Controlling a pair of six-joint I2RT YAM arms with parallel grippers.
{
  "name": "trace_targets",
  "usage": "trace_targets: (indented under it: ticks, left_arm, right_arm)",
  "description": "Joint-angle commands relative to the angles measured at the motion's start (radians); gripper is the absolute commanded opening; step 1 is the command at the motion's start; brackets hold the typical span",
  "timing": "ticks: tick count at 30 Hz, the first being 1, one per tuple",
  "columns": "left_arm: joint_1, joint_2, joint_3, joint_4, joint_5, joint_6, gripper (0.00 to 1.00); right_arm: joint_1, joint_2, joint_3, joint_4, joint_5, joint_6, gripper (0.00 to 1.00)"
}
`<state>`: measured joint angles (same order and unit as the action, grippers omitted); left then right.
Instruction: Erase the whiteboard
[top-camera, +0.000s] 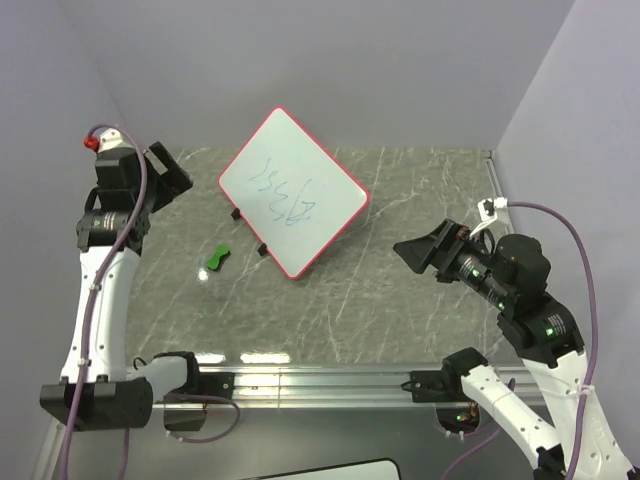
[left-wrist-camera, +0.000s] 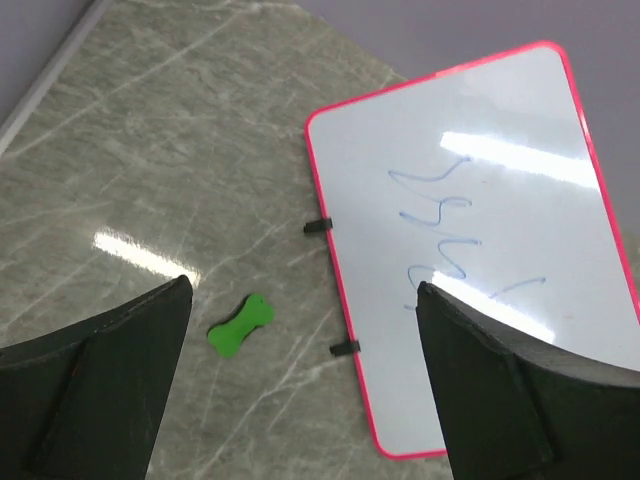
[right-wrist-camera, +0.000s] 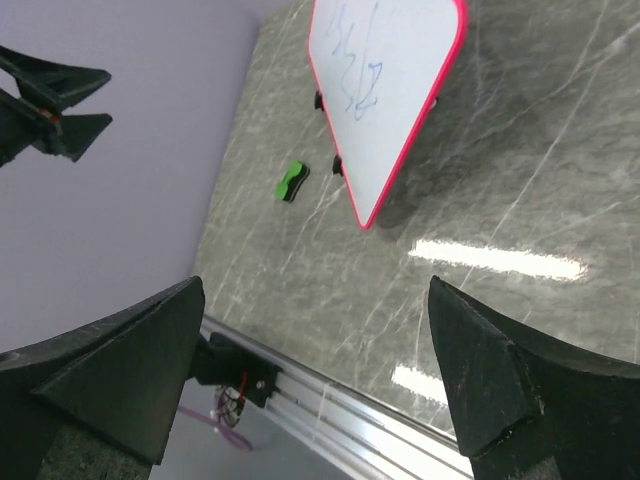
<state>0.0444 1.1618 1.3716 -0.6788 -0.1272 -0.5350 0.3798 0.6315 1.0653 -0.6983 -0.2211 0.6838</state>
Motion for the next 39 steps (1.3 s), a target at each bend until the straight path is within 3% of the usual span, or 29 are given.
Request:
trace_targets:
  ticks: [1,7,11,14,18,27,39]
  left_arm:
    - [-0.003,-0.005,-0.072,-0.103,0.075,0.009,0.99]
    - [-0.003,-0.025,-0.242,-0.110,0.083,-0.016,0.99]
    - [-0.009,0.065,-0.308,-0.081,0.089,0.029,0.99]
    - [-0.024,0.149,-0.342,-0.074,0.165,0.052,0.84]
    - [-0.086,0.174,-0.407,-0.007,0.141,0.056,0.85]
    - [-0.100,0.309,-0.373,0.045,0.100,0.168,0.81]
    - [-0.158,0.487,-0.261,0.099,0.008,0.276,0.84]
  right_arm:
    - [0.004,-0.024,-0.037,0.002,-0.089,-0.001,0.99]
    - [0.004,-0.053,-0.064,-0.023,-0.109,-0.006,0.96]
    - [0.005,-0.061,-0.047,-0.070,-0.040,-0.041,0.96]
    - [0.004,-0.055,-0.024,-0.128,-0.017,-0.053,0.96]
    - [0.005,-0.046,-0.062,-0.106,-0.047,-0.072,0.96]
    - [0.004,0.042,-0.038,-0.090,-0.067,-0.086,0.94]
    - [0.004,0.079,-0.010,-0.139,-0.047,-0.132,0.94]
